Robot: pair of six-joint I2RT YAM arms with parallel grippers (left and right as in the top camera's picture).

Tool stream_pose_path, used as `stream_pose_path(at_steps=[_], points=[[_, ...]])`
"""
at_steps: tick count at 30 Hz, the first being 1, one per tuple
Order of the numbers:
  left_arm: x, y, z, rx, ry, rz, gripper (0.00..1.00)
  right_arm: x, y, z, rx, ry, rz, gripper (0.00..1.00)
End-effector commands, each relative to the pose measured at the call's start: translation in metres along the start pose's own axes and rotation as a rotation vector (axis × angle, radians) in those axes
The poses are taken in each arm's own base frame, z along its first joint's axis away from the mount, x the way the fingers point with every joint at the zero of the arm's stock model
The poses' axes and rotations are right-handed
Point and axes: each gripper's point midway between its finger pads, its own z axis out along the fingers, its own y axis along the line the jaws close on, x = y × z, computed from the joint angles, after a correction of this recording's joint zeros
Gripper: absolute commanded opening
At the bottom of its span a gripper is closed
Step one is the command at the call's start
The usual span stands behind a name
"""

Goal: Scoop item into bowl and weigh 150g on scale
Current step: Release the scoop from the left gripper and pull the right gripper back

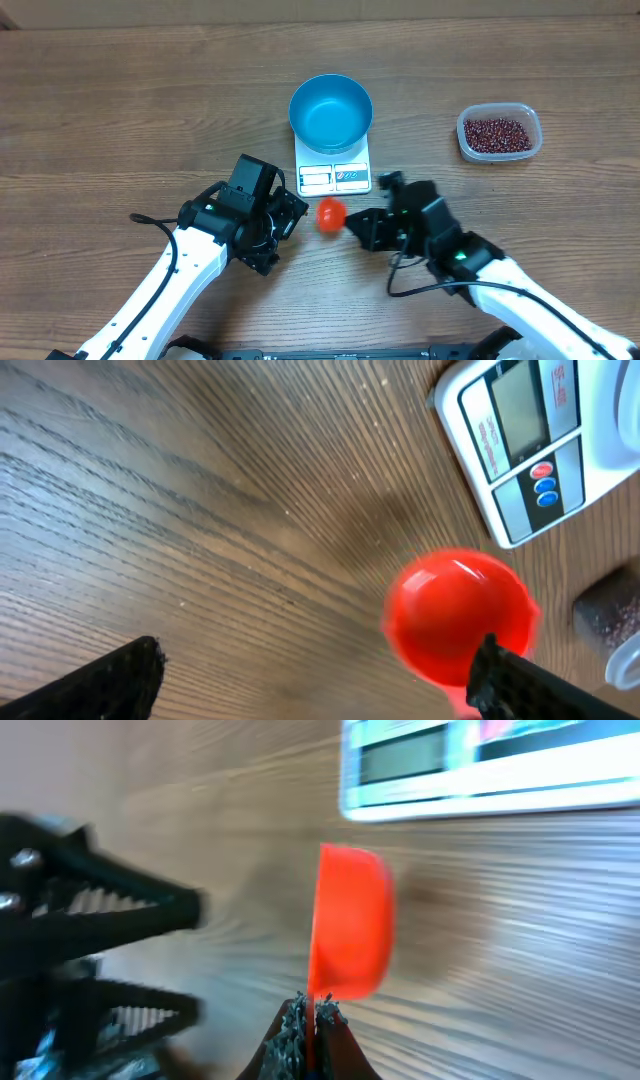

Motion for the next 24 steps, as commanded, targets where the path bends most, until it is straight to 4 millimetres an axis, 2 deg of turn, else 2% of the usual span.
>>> stream_pose_path(at_steps=[1,6,9,11,12,13,16,20,24], points=[[-0.004,-0.004,-0.001,0.001,-0.031,0.010,1.00,-0.032,-0.007,-0.033,0.062,-0.137,-0.034,0.04],[-0.004,-0.004,-0.001,0.001,-0.031,0.011,1.00,-0.035,-0.027,-0.076,0.159,-0.219,0.001,0.04],[-0.004,-0.003,-0.001,-0.003,-0.030,0.010,0.98,-0.034,-0.023,-0.095,0.155,-0.266,0.001,0.04],[-0.004,-0.004,-0.001,0.000,-0.031,0.028,0.60,-0.034,-0.016,-0.106,0.132,-0.295,-0.002,0.04],[-0.005,-0.007,-0.001,0.010,-0.039,0.041,0.22,-0.034,-0.011,-0.113,0.116,-0.319,-0.001,0.04],[-0.006,-0.008,-0.001,0.015,-0.042,0.041,0.07,-0.034,-0.009,-0.117,0.106,-0.331,-0.006,0.04],[-0.006,-0.014,-0.001,0.037,-0.045,0.110,0.04,-0.033,-0.007,-0.124,0.105,-0.353,-0.012,0.04],[-0.006,-0.043,-0.004,0.143,-0.078,0.444,0.04,-0.032,-0.014,-0.125,0.137,-0.354,-0.002,0.04],[0.008,-0.066,-0.006,0.224,-0.117,0.742,0.04,-0.032,-0.015,-0.125,0.140,-0.356,-0.001,0.04]])
